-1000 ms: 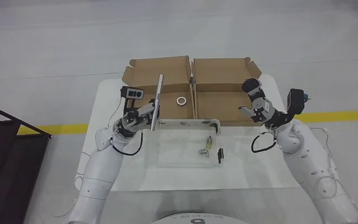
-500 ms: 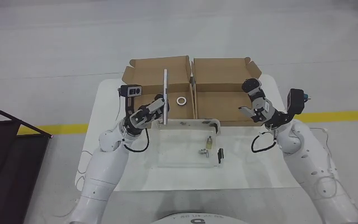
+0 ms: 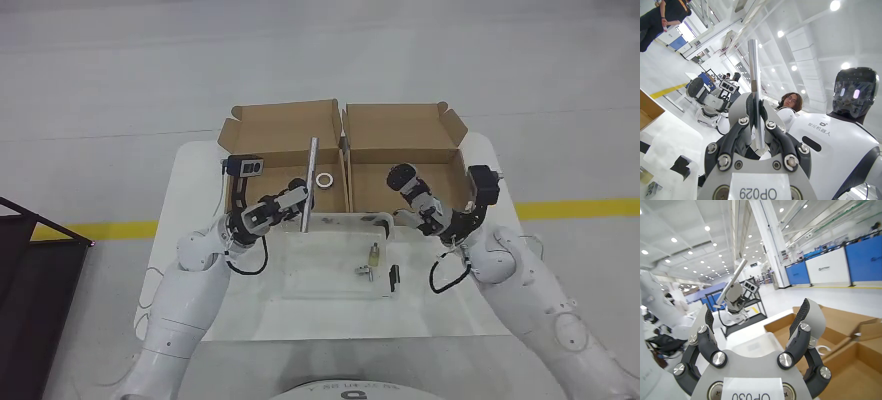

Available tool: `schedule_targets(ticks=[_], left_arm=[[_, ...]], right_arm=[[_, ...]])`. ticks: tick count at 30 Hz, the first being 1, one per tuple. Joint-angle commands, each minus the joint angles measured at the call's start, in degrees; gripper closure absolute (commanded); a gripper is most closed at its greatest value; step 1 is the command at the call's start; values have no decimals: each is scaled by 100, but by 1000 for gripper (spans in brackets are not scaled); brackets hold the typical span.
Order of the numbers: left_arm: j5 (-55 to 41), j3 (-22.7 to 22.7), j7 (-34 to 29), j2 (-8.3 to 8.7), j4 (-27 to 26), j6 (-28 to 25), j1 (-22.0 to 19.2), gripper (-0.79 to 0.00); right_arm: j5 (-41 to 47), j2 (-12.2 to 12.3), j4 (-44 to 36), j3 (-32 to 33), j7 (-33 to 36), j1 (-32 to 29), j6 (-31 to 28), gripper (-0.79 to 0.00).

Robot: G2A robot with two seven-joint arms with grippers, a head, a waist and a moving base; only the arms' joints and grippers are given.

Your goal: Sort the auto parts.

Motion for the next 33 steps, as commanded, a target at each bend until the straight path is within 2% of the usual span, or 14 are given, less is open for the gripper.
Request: schedule_targets(ticks=[1,2,8,10,15,21,26,28,33], left_arm=[[0,0,0,0,0,0,0,0],[0,0,0,0,0,0,0,0],[0,0,0,0,0,0,0,0],[0,0,0,0,0,0,0,0],[0,0,0,0,0,0,0,0],[0,0,0,0,0,0,0,0],[0,0,0,0,0,0,0,0],[0,0,0,0,0,0,0,0],[0,0,0,0,0,0,0,0]], right_arm=[[1785,108,-47,-287,1419,223,0,-785],[2131,147,-34,-272,1712,294,0,-785],[2131,147,-34,-272,1712,294,0,-785],[2728,125,-233,-519,1792,194,62,-785],[4811,130,-306,-1008,3208,688,782,-785],[6038,23,-192,-1195,4059,1143,954,-785],[6202,-58,28,-1222,4306,1374,1185,-754],[5981,-106,108,-1252,4230,1478,1238,-779],[5345,-267,238,-1446,3827,1707,1357,-754]])
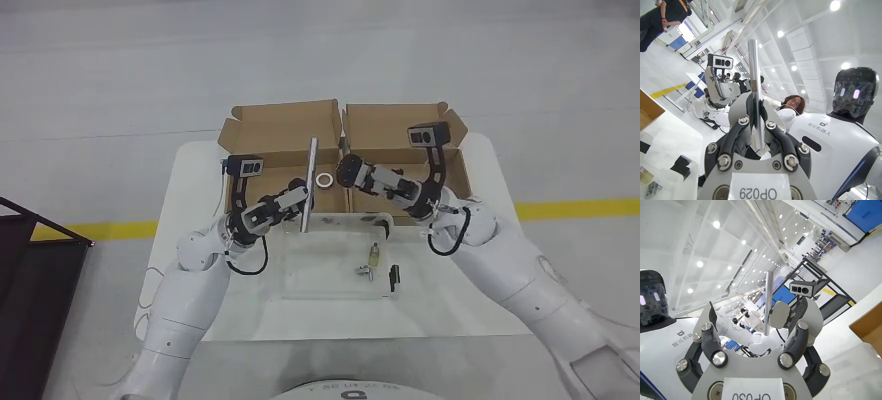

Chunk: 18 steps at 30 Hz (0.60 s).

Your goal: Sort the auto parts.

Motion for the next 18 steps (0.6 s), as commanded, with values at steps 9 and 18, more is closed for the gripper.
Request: schedule_targets(ticks=[9,18], left_arm=[[0,0,0,0,0,0,0,0],[0,0,0,0,0,0,0,0]], right_arm=[[-464,-306,122,-367,-283,410,90,-514],[-475,-485,266,-452,-211,644,171,-388]])
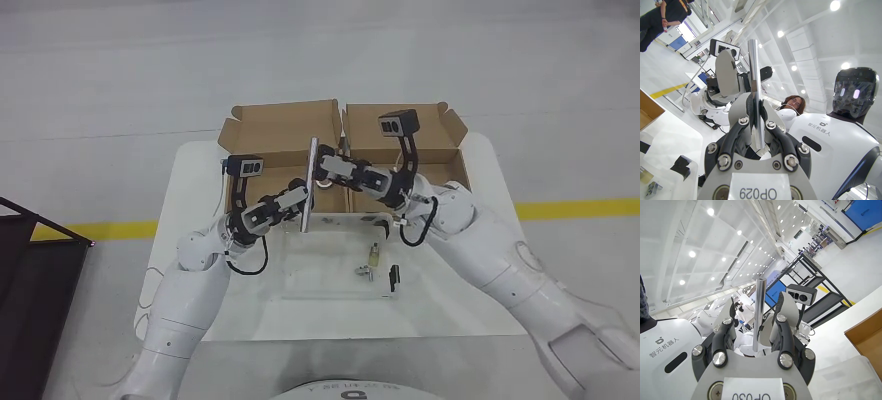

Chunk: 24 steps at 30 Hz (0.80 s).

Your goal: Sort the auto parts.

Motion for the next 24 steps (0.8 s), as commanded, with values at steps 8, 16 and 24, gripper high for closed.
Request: schedule_targets(ticks=[8,16,24], left_arm=[[0,0,0,0,0,0,0,0],[0,0,0,0,0,0,0,0],[0,0,0,0,0,0,0,0]], right_arm=[[13,-135,119,-30,152,91,99,-351],[-18,-213,151,36,252,79,132,-191],[-8,-274,171,123,366,40,194,0]])
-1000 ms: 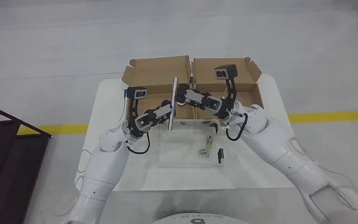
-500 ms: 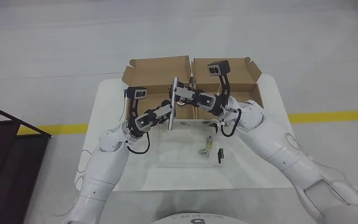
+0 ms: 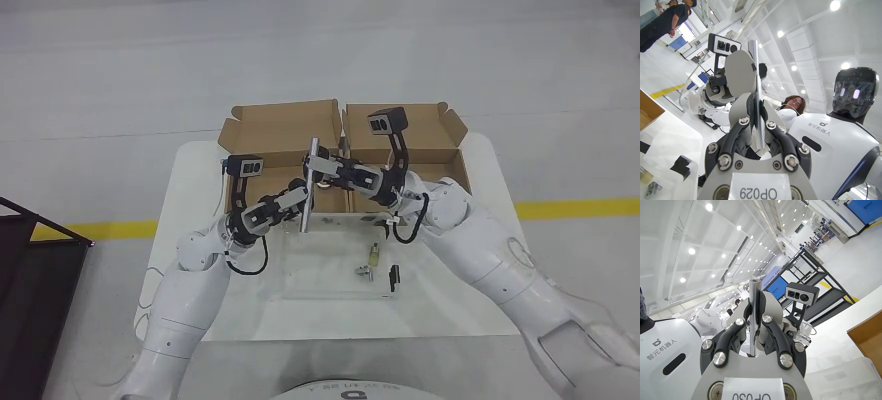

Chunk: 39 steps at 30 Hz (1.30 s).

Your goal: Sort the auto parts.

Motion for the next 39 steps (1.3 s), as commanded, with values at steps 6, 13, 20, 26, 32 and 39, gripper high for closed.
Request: schedule_targets(ticks=[6,13,20,26,32,39], left_arm=[[0,0,0,0,0,0,0,0],[0,0,0,0,0,0,0,-785],[0,0,0,0,0,0,0,-785],[0,0,0,0,0,0,0,-785],[0,0,0,0,0,0,0,-785],[0,0,0,0,0,0,0,-785]], right_arm=[[198,-58,10,50,184,-26,67,0],[557,-89,6,166,545,-65,132,0],[600,-27,-31,605,672,-316,-31,0],[374,174,253,1657,345,-825,-246,0],[-112,309,1075,2448,-244,-1186,65,0],[-1400,364,1975,2745,-1070,-1196,591,0]])
